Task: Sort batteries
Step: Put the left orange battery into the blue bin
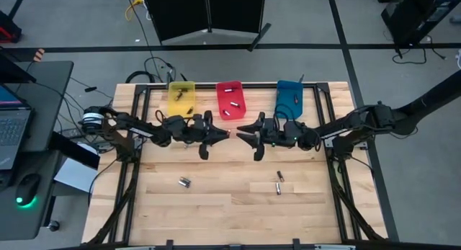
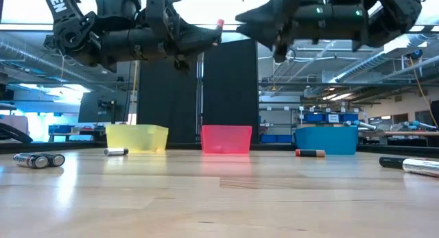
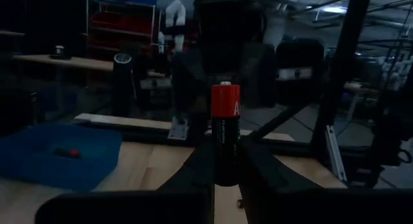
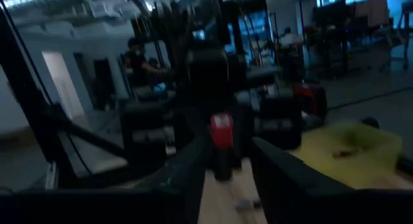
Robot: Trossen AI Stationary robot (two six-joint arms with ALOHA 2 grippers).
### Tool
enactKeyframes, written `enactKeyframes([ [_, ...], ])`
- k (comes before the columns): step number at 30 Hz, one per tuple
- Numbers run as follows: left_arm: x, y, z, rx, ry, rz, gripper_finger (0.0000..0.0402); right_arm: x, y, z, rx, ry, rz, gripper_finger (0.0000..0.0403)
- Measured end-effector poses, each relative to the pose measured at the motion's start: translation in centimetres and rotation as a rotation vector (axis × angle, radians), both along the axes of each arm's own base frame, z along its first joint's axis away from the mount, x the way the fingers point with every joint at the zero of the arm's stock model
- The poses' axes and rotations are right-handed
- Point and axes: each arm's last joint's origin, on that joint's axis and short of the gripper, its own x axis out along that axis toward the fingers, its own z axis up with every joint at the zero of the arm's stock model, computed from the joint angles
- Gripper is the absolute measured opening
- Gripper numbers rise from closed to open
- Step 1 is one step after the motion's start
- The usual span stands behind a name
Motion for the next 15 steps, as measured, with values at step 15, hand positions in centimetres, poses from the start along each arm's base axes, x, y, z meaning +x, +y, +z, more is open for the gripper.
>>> enactKeyframes([
  [15, 2.8, 0.3, 1.9, 0.042, -0.063, -0.086, 0.0046, 0.1, 0.4, 1.0, -0.044, -0.058, 0.02, 0.0154],
])
